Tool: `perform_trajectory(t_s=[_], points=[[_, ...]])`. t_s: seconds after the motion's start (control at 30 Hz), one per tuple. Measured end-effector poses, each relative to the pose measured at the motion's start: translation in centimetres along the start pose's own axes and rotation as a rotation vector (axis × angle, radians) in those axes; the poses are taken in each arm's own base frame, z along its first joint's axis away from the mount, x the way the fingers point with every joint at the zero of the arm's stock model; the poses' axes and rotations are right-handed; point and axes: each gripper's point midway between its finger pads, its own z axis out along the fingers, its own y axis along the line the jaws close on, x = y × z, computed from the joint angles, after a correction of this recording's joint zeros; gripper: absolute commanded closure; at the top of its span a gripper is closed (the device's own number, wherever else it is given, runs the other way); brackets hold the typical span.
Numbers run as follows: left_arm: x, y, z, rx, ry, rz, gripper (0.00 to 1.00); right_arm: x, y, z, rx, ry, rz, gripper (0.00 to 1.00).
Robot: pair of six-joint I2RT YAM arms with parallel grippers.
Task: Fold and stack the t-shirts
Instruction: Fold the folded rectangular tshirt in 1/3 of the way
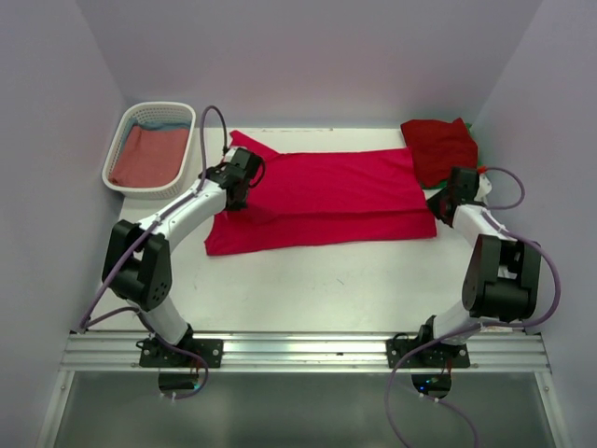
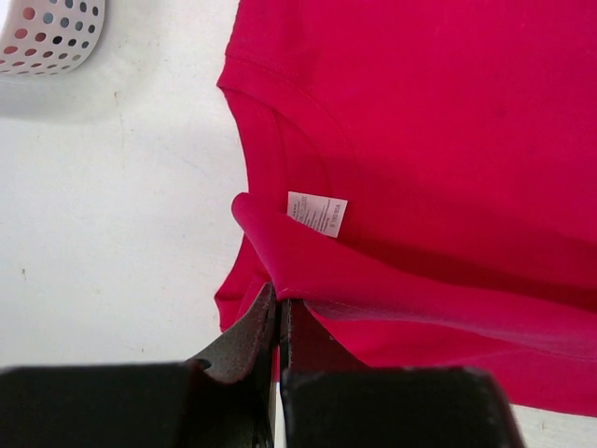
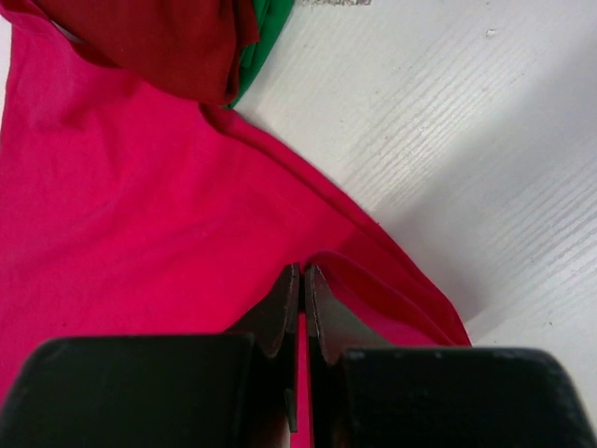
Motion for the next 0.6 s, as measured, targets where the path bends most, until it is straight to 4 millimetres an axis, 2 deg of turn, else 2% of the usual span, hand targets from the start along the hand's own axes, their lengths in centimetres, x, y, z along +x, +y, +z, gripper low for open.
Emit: perform_trajectory(t_s=[0.03,0.07,0.1,0.13,0.17,0.2,0.3,0.37,0.47,0.57,0.6], points=[[0.0,-0.1,0.2,-0.001,0.002,0.001,0.96,0.0,0.0,0.2,0.002,0.002,-0.001,0.86],[0.0,-0.1,0.4,-0.003,0.006,0.002,0.83,0.0,0.0,0.3,0.003,0.004,0.001,0.67],[-0.1,-0.2,0.5,-0.004,0.010,0.004,0.66,0.1,0.0,0.4,0.006,0.007,0.004,0.54],[-0.1,-0.3,0.7,-0.005,0.013,0.010,0.52,0.2,-0.1,0.6,0.008,0.009,0.000,0.45],[-0.1,-0.4,0.8,-0.006,0.015,0.011,0.19,0.3,-0.2,0.7,0.011,0.012,-0.006,0.31],[-0.1,-0.4,0.9,-0.007,0.017,0.011,0.00,0.4,-0.2,0.7,0.011,0.014,-0.007,0.26],[-0.3,-0.3,1.0,-0.012,0.015,-0.015,0.00,0.2,-0.1,0.6,0.002,0.007,-0.024,0.18],[-0.5,-0.3,0.8,-0.010,0.008,-0.030,0.00,-0.3,0.3,0.2,-0.013,-0.008,-0.028,0.16],[-1.4,-0.2,-0.5,0.027,-0.024,-0.061,0.00,-1.2,1.0,-1.4,-0.063,-0.052,-0.031,0.19],[-2.5,-0.2,-3.1,0.119,-0.093,-0.119,0.00,-2.1,1.7,-3.9,-0.126,-0.096,-0.039,0.43],[-2.6,-0.3,-3.9,0.154,-0.118,-0.139,0.00,-2.3,1.9,-4.6,-0.146,-0.111,-0.045,0.94]])
